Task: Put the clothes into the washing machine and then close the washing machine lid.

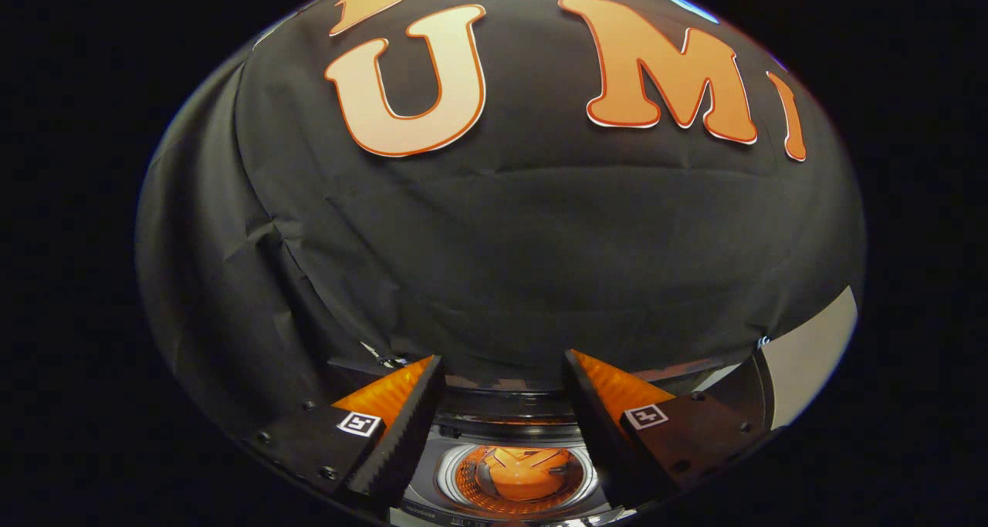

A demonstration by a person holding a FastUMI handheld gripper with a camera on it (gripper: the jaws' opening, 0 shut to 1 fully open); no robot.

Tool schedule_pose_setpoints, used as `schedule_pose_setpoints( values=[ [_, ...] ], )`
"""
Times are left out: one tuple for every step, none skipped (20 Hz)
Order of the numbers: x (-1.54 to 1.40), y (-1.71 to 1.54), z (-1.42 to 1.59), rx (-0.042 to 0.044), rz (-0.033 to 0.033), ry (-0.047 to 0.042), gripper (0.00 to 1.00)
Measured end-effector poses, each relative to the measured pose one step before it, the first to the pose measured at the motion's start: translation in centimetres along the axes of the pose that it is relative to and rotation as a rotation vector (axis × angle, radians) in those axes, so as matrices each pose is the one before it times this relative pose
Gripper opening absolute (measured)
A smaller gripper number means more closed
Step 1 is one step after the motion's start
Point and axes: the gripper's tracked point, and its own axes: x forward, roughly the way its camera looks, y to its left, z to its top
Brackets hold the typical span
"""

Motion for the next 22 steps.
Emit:
schedule_pose_setpoints(
  values=[
    [0.72,-0.358,-0.065,0.00693,-0.00531,0.00481,0.98],
    [0.486,-0.185,-0.035,0.00578,-0.00541,0.00203,0.99],
    [0.514,-0.249,0.166,0.00015,-0.00611,-0.00171,0.98],
    [0.271,0.072,-0.296,-0.0017,-0.00847,0.00844,0.99],
    [0.144,0.081,-0.401,-0.00571,-0.00747,0.0102,0.99],
    [0.285,0.166,0.019,-0.00944,-0.00588,-0.01045,0.99],
    [0.184,0.022,-0.053,-0.01298,-0.00493,-0.00559,0.99],
    [-0.055,0.078,-0.091,-0.00408,-0.00407,-0.00627,0.99],
    [-0.097,0.04,-0.114,0.00576,-0.00219,-0.00366,0.99],
    [-0.259,-0.041,0.054,0.0039,0.00027,-0.00836,0.99],
    [-0.179,-0.026,-0.095,-0.00441,0.00128,-0.00376,0.99],
    [-0.111,0.038,-0.088,-0.00259,-0.00037,-0.00777,0.99],
    [-0.08,0.055,-0.146,-0.00195,0.00052,-0.00585,0.99],
    [-0.372,0.003,-0.071,0.00116,-0.00033,-0.00624,0.99],
    [-0.229,0.099,-0.082,-0.00105,-0.00022,-0.00511,0.99],
    [-0.4,0.006,-0.159,-0.00146,-0.00284,-0.00687,0.99],
    [-0.195,0.019,-0.138,-0.00242,-0.00295,-0.0059,0.99],
    [-0.421,-0.014,-0.189,-0.00319,-0.00352,-0.00848,0.99],
    [-0.272,0.063,-0.153,-0.00178,-0.0022,-0.00487,0.99],
    [-0.451,0.135,-0.204,-0.0019,-0.00114,-0.00989,0.99],
    [-0.466,0.044,-0.283,-0.00214,-0.0011,-0.00381,0.99],
    [-0.409,-0.072,-0.199,-0.00065,-0.00082,-0.00539,0.99]
  ],
)
